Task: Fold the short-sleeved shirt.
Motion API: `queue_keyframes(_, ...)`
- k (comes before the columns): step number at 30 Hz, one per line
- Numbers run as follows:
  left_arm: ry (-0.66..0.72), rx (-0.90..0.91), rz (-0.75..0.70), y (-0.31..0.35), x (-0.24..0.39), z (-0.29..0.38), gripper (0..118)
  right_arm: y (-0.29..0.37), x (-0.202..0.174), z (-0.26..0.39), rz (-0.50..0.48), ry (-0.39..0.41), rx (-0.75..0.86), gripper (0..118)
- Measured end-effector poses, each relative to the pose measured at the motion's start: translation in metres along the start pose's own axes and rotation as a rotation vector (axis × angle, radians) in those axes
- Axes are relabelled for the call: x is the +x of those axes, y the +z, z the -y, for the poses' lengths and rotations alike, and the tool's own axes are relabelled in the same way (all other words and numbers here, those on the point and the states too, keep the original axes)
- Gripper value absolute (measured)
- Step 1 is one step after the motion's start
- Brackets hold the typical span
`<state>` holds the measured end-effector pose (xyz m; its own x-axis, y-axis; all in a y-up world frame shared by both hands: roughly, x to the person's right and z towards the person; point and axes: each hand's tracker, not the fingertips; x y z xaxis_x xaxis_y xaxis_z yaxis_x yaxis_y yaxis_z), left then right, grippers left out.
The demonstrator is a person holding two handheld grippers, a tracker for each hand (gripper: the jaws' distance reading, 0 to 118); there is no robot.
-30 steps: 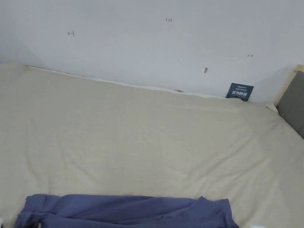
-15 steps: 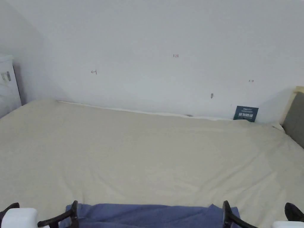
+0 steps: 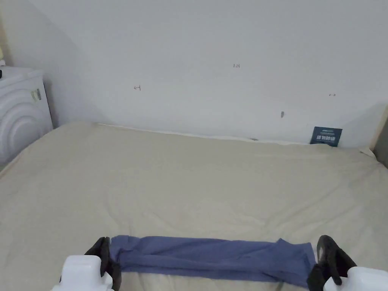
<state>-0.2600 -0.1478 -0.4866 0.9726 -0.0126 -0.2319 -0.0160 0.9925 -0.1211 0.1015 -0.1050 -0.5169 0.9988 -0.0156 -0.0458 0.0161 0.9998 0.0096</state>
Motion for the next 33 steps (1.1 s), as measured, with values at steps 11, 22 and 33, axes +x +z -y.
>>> queue_keyframes(11,0.197,-0.387,0.074,-0.175,-0.059,0.051,110,-0.013,-0.002,0.012,-0.011,0.061,-0.043,0)
queue_keyframes(22,0.114,-0.777,-0.014,-0.311,-0.064,0.133,116,-0.027,0.000,0.025,-0.020,0.072,-0.105,0)
queue_keyframes(33,0.128,-0.676,-0.035,-0.281,-0.010,0.120,12,-0.041,0.001,0.036,-0.029,0.043,-0.152,0)
